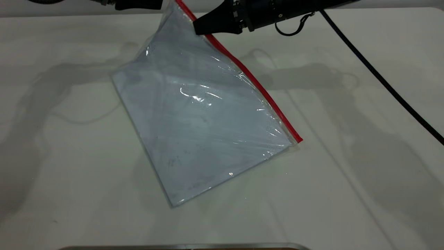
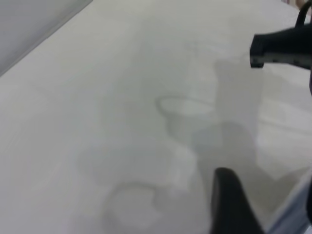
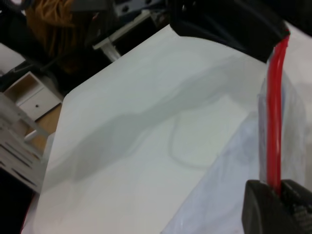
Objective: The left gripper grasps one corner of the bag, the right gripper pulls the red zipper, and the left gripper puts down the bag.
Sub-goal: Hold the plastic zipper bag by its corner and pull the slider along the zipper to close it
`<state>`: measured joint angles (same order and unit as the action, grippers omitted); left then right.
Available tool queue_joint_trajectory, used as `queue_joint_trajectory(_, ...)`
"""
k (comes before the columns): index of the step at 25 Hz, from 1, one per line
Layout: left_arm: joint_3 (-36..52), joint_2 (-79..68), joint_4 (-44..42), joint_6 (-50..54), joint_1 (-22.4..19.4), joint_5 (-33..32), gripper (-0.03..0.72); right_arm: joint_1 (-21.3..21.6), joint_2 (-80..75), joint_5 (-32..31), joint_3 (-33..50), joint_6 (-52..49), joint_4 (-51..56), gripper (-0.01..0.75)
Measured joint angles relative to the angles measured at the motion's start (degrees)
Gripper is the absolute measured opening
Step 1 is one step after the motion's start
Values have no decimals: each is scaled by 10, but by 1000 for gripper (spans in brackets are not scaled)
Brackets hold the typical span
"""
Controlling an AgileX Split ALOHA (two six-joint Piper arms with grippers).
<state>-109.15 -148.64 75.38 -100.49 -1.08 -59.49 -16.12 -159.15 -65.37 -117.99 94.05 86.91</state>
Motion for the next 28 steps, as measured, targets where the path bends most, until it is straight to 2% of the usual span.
queue_joint_trajectory(2, 0, 0, -7, 3, 2, -4, 496, -3, 0, 0, -1, -10, 0, 40)
queue_joint_trajectory(6, 0, 0, -40, 4, 10, -34, 501, -4, 0, -5, -16, -32, -9, 41)
queue_joint_trajectory(10, 0, 1, -69, 6, 13, -58, 490, -4, 0, -7, -38, -50, -21, 41)
queue_joint_trajectory(19, -2, 1, -87, 10, 26, -63, 438, -3, -1, -14, -64, -73, -34, 43)
queue_joint_trajectory(22, -2, 1, -103, 8, 35, -63, 409, -3, -1, -15, -64, -75, -34, 43)
queue_joint_trajectory(25, -2, 1, -111, -16, 41, -58, 347, -3, -1, -15, -64, -75, -34, 43)
queue_joint_trajectory(28, -2, 1, -112, -50, 42, -55, 218, -3, -1, -15, -64, -75, -33, 43)
